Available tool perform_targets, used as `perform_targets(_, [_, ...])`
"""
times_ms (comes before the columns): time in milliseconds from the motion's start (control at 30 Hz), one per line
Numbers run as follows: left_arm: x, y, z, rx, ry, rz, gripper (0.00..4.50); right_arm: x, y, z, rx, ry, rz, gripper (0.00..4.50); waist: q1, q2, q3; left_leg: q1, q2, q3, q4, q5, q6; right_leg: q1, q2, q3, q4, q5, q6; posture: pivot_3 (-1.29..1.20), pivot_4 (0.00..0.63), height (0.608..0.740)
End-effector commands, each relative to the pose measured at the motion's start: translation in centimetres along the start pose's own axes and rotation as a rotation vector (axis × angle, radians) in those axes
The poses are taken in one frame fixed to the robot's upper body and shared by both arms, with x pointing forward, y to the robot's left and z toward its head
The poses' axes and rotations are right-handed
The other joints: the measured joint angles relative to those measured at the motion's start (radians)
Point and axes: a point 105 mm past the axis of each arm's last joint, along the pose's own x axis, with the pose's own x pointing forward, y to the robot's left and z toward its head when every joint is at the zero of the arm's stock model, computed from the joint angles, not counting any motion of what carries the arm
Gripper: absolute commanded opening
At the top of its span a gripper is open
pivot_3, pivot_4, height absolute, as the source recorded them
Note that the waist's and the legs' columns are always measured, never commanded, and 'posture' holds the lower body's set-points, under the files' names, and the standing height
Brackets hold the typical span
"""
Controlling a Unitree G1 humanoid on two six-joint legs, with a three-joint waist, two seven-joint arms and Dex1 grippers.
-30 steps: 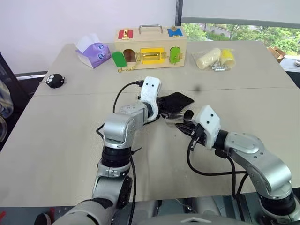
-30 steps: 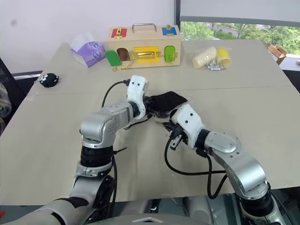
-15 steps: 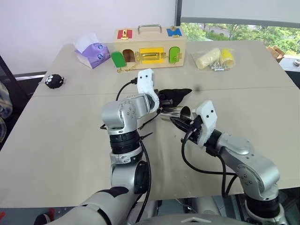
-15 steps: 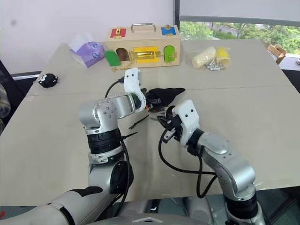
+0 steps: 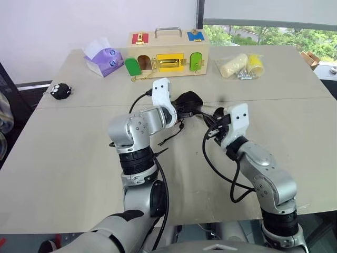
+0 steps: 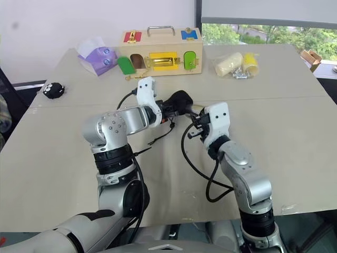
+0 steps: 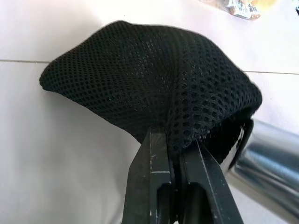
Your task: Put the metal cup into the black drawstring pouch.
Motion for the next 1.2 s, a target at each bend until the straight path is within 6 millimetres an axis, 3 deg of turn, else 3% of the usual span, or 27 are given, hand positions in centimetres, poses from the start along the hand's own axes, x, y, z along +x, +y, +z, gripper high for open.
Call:
perform_targets(33, [-0.5,-1.1,0.7,0.019,-0.037,-0.046,0.0,0.2,1.5,2.0,-0.019,-0.087,0.083,0.02,0.0,0.0,0.0,0.0,0.0,0.0,0.0,0.0,0.0,0.0,0.0,0.0,0.0,0.0,0.0,0.0,0.15,0.74])
perform_targets(300, [-0.6,-1.5,0.7,0.067,-0.052,-0.067,0.0,0.6,2.6,2.6,-0.016,-0.097,0.163,0.02,0.0,0.0,0.0,0.0,0.0,0.0,0.0,0.0,0.0,0.0,0.0,0.0,0.0,0.0,0.0,0.0,0.15,0.74])
perform_targets(567, [-1.0,-2.1,0.6,0.093,-0.077,-0.114,0.0,1.3,1.8,2.4,-0.027,-0.08,0.132,0.02,0.0,0.0,0.0,0.0,0.0,0.0,0.0,0.0,0.0,0.0,0.0,0.001,0.0,0.0,0.0,0.0,0.15,0.74])
perform_targets(700, [-1.2,-2.5,1.1,0.061,-0.091,-0.151,0.0,1.1,1.9,1.1,-0.127,-0.026,0.155,0.02,0.0,0.0,0.0,0.0,0.0,0.0,0.0,0.0,0.0,0.0,0.0,0.001,0.0,0.0,0.0,0.0,0.15,0.74])
perform_targets(900, [-1.7,-3.9,0.8,0.059,-0.091,-0.258,0.0,2.2,2.1,1.7,-0.217,-0.071,0.141,0.02,-0.004,0.0,0.0,0.0,0.0,0.0,-0.001,0.0,0.0,0.0,0.0,0.001,0.0,0.0,0.0,0.0,0.15,0.74])
perform_targets(1033, [-2.0,-5.0,0.3,0.041,-0.061,-0.337,0.0,3.5,2.6,1.2,-0.428,-0.077,0.185,0.02,-0.006,0.0,0.0,0.0,0.0,0.001,0.0,0.0,0.0,0.0,0.001,0.001,0.0,0.0,0.0,0.0,0.15,0.74])
perform_targets(1200, [-2.5,-6.1,0.2,0.031,-0.042,-0.433,0.0,3.8,2.6,0.0,-0.642,-0.074,0.283,0.02,-0.009,0.0,0.0,0.001,0.0,0.001,0.0,0.001,-0.001,0.0,0.001,0.001,0.0,0.0,0.0,0.0,0.15,0.74])
